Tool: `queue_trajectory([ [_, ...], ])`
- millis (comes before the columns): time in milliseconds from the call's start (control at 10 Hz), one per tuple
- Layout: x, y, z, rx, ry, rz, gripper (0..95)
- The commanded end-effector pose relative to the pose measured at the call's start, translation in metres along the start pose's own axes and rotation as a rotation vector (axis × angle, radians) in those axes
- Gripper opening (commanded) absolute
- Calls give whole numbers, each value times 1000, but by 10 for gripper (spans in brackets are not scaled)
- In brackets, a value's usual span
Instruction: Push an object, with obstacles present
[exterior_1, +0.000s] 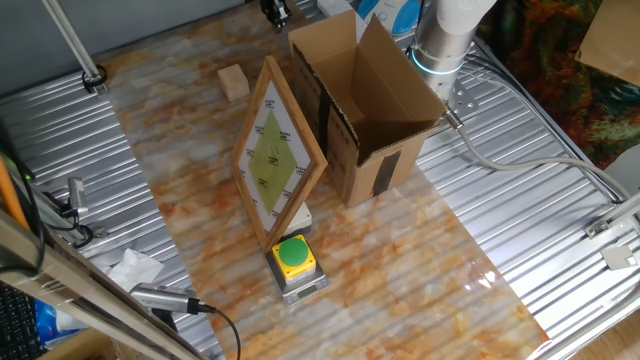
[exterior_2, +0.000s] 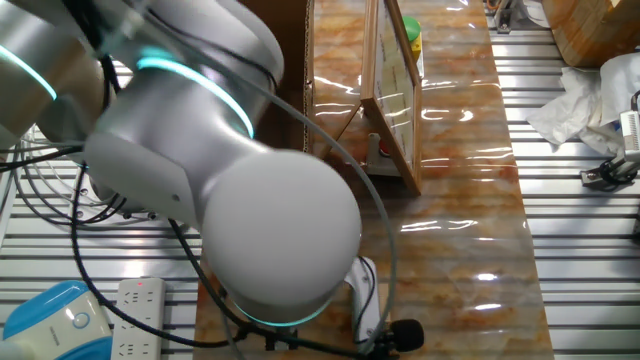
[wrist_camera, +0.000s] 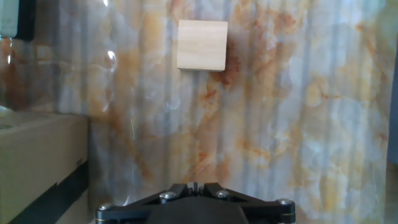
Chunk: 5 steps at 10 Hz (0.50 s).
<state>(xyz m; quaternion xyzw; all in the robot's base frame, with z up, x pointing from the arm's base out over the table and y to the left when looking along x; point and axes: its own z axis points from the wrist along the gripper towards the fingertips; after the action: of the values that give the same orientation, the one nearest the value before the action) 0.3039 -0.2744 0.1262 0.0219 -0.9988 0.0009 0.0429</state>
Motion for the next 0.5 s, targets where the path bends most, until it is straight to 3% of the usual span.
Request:
queue_trajectory([
  [100,-4,-1,5,-2,-4,-1,0],
  [500,-13,-2,21,2,-6,3,0],
])
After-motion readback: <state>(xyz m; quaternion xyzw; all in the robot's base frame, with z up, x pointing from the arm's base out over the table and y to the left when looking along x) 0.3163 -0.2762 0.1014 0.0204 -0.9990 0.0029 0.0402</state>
